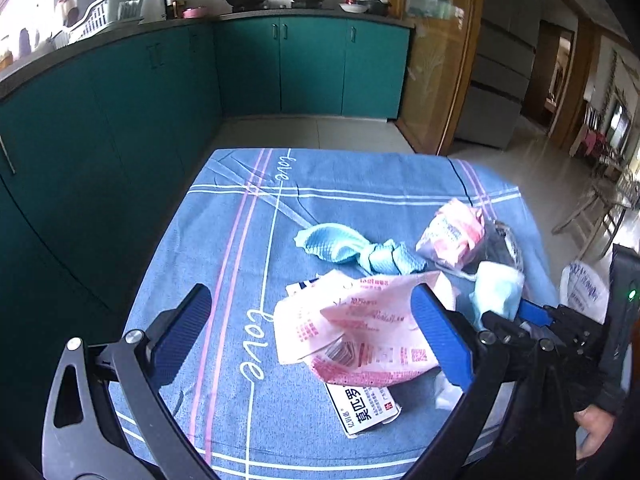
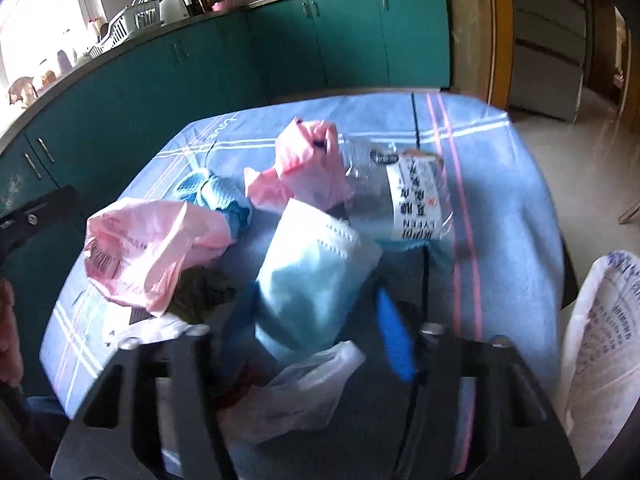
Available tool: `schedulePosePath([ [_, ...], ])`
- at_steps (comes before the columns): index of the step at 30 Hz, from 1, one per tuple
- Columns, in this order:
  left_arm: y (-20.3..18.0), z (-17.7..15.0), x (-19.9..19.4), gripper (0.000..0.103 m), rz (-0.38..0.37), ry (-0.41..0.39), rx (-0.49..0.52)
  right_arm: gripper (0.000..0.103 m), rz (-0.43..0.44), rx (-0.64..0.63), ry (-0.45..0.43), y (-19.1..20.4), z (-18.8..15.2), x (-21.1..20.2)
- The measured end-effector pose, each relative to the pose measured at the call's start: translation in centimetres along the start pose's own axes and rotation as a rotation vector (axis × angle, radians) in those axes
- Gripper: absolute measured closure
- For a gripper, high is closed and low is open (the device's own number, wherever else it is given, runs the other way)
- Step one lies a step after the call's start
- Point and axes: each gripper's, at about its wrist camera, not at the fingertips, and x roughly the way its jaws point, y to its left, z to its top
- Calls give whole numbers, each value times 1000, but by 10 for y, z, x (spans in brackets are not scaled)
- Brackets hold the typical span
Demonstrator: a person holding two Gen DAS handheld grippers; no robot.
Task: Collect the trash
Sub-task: 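Grasp the blue face mask with the right tool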
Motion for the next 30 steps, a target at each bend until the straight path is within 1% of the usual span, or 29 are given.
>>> schedulePosePath([
  [1, -3, -1, 1, 3, 7, 5, 13, 62, 6, 1, 1, 0, -2, 0],
  [3, -7, -3, 3, 3, 14, 15, 37, 75, 5, -13, -10, 1, -5, -5],
  [5, -10, -5, 4, 3, 20, 17, 51, 79, 9, -21, -22, 0, -5, -10],
  [10, -11, -6, 6, 3, 37, 25, 56, 80, 17, -30, -78, -5, -3, -34],
  [15, -7, -6, 10, 3, -13, 66, 17, 80, 26, -40, -119, -21, -9, -60],
  [19, -7, -7, 12, 4, -26, 73, 7, 80, 14, -72, -122, -28, -19, -71],
  [22, -8, -8, 12, 3, -23, 74, 9, 80, 33, -70, -108, -38, -20, -73],
  [24, -8, -8, 13, 4, -22, 77, 11, 80, 27, -65, -104, -45, -21, -73],
  [30, -10, -9, 14, 3, -26, 82, 14, 80, 30, -75, -89, -46, -28, -72],
])
